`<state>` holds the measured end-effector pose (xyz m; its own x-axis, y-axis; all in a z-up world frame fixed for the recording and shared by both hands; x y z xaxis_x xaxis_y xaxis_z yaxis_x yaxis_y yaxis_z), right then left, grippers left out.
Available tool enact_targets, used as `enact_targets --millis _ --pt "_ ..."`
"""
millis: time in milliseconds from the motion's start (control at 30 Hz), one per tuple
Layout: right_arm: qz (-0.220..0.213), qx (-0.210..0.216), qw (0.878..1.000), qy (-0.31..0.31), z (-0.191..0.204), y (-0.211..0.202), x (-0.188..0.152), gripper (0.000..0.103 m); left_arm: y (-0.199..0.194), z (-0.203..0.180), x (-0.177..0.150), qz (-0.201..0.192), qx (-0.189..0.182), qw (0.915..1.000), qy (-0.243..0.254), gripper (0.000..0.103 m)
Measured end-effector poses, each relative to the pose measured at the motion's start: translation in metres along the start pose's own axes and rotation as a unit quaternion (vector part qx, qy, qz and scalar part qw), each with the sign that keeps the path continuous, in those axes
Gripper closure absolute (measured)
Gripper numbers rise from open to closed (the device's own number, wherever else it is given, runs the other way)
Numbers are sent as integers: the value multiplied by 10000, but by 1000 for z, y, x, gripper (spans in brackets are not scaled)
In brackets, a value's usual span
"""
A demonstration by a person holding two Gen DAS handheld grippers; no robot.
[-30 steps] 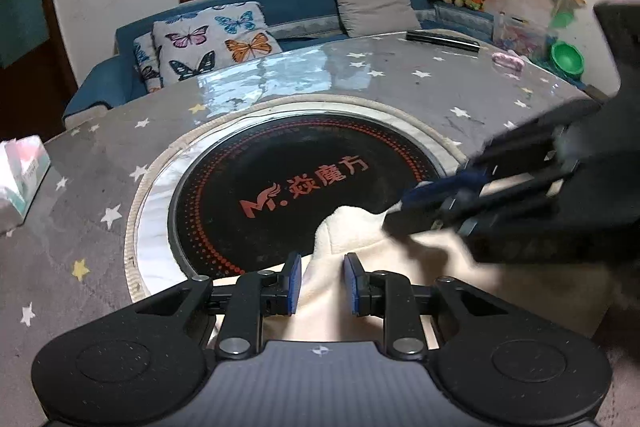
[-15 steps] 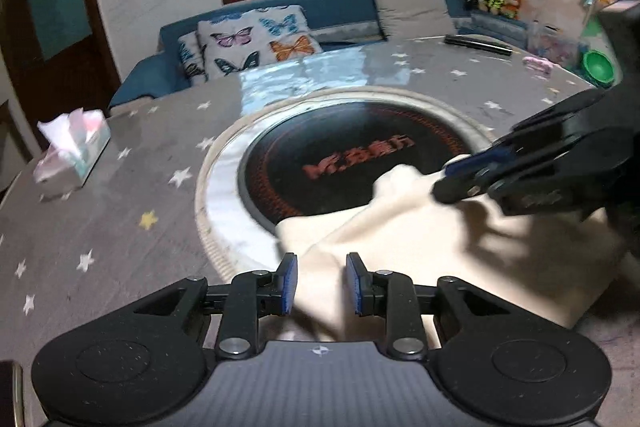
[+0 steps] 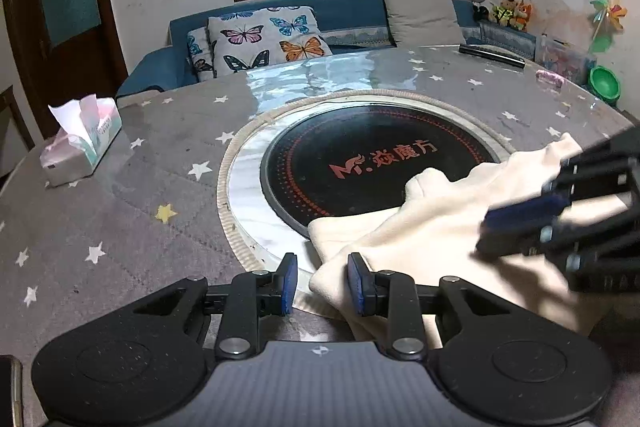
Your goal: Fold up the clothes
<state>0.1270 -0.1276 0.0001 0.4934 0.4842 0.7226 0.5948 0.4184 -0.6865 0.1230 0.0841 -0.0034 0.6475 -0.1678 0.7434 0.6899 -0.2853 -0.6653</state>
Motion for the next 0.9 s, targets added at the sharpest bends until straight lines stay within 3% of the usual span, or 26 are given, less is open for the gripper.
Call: enact_targets --millis 67,367,700,900 --pt "-21 -29 10000 -57 7 -2 -2 83 0 1 0 9 -22 10000 -50 72" --pt "-194 786 9950 -586 60 -29 -5 83 1 1 1 48 -27 10000 -7 72" --pt "-254 746 9918 -1002 91 -29 -17 83 3 -1 1 77 -5 10000 8 72" --pt "-355 769 9936 -747 72 -54 -14 82 -17 -11 -1 -122 -38 9999 -54 68"
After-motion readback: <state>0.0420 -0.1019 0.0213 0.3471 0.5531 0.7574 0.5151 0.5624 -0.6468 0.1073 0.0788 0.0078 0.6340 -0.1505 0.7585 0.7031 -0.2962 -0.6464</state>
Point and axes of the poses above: each gripper's, at about its wrist camera, not at the fingertips, and y roughly the way its jaws point, z to its left, x to its top, the point moved 2 cm from there along y, roughly the way its jaws point, and after that the axes turned 10 degrees about -x, right-handed, at the moved point
